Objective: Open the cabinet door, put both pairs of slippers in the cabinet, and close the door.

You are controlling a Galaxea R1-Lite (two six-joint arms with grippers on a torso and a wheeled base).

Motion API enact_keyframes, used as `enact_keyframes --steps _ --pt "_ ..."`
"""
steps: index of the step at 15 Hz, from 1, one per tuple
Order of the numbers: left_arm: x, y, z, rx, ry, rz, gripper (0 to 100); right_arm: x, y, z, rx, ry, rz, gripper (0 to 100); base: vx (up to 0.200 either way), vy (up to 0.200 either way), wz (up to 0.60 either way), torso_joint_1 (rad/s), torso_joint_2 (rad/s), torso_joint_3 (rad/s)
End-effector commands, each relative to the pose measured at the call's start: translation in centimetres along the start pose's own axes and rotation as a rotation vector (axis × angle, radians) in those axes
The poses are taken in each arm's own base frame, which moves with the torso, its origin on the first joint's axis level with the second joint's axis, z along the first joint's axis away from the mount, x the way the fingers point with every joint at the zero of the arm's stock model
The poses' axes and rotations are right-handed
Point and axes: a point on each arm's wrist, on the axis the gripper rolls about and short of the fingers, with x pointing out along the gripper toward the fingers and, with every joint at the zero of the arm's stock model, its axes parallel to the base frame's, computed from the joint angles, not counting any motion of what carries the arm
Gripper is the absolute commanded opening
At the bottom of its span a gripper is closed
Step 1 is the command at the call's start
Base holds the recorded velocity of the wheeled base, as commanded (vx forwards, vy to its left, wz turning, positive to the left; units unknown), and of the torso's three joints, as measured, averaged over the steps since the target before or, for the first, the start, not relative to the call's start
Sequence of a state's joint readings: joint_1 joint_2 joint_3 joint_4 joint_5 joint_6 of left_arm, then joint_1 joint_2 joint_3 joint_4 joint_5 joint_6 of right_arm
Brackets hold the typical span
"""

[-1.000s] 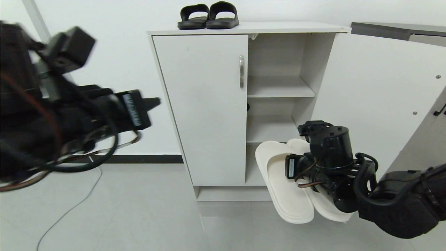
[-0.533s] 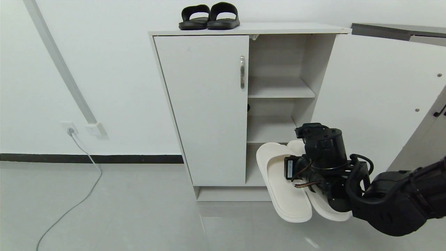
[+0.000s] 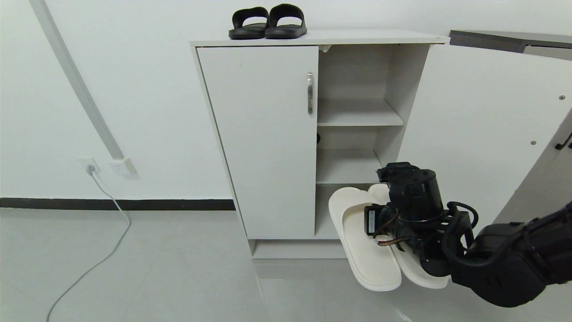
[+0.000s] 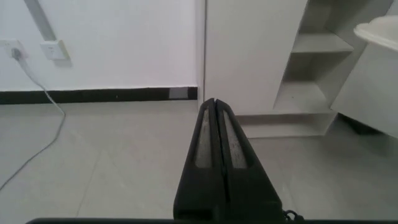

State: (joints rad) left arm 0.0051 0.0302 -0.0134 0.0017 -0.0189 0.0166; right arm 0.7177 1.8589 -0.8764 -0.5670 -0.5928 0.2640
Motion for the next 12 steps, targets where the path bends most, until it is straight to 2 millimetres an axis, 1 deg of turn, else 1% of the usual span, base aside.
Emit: enact_keyframes --steps 1,3,4,6,8,10,12 --pt "-0.1 0.0 -0.4 0.025 -0.017 -0.007 0 0.1 0.1 -0.1 -0.001 0.003 0.002 0 0.000 0.000 0.00 0.000 0.00 0.000" --pt "-0.1 0.0 -0.4 0.010 -0.016 -0.006 0 0.2 0.3 -0.4 -0.004 0.005 0.005 0 0.000 0.000 0.00 0.000 0.00 0.000" --pt "-0.1 0.0 -0.4 -0.004 -0.015 -0.003 0 0.8 0.7 -0.6 -0.001 0.001 0.006 0 0.000 0.000 0.00 0.000 0.00 0.000" --pt "-0.1 0.0 -0.4 -0.009 -0.015 -0.003 0 2.5 1.6 -1.3 0.007 -0.009 0.006 0 0.000 0.000 0.00 0.000 0.00 0.000" --pt "-0.1 0.0 -0.4 -0.009 -0.017 -0.003 0 4.5 2.5 -1.3 0.038 -0.055 -0.016 0 0.000 0.000 0.00 0.000 0.00 0.000" --pt "-0.1 0.0 -0.4 -0.009 -0.015 -0.003 0 6.1 3.4 -1.9 0.037 -0.067 -0.071 0 0.000 -0.200 0.00 0.002 0.00 0.002" --pt "-0.1 0.0 -0.4 -0.009 -0.017 -0.004 0 7.1 4.0 -2.8 0.026 -0.058 -0.088 0 0.000 -0.200 0.00 0.005 0.00 0.005"
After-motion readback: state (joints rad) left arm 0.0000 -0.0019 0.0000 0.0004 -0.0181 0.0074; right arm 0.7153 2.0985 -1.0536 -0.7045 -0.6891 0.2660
